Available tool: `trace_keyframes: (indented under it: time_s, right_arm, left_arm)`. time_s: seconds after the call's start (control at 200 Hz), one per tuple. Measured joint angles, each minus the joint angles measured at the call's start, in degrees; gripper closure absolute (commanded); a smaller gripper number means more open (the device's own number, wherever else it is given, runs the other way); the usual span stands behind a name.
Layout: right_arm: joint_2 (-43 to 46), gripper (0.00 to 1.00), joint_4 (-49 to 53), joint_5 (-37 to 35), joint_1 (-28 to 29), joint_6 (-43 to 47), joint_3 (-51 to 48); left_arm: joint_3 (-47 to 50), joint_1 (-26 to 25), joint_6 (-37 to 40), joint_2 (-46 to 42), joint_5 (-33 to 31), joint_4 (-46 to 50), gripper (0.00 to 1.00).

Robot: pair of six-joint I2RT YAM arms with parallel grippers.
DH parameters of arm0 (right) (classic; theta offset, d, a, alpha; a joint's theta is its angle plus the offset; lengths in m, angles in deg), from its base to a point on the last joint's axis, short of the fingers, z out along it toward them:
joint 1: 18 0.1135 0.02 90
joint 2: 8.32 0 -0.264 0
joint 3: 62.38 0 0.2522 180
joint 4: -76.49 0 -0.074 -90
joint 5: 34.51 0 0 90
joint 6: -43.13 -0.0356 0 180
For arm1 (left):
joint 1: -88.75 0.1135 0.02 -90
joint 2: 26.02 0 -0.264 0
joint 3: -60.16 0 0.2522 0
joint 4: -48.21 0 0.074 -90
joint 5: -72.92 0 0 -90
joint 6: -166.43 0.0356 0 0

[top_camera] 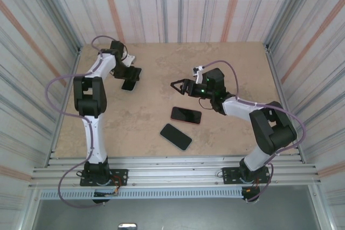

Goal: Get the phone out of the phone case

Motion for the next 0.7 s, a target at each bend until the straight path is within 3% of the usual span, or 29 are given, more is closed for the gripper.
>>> trace_keyframes:
  time_s: [0.321,0.536,0.696]
  right_arm:
    - [-4.9,0.15,-0.6,-3.7,5.5,-2.3,4.9]
    - [-8.2,0.25,0.7,-8.1,8.8,-3.0,9.6]
    - [-10.5,0.38,3.5,-10.4,10.1,-3.2,13.0]
  left_arm:
    - [14.1,-6.9,-12.0,-18.5,3.0,-12.3,0.45]
    - [21.0,-12.7,-19.0,-22.5,2.9,-18.9,0.45]
    - [23.5,-15.3,-22.4,-23.8,2.4,-21.8,0.46]
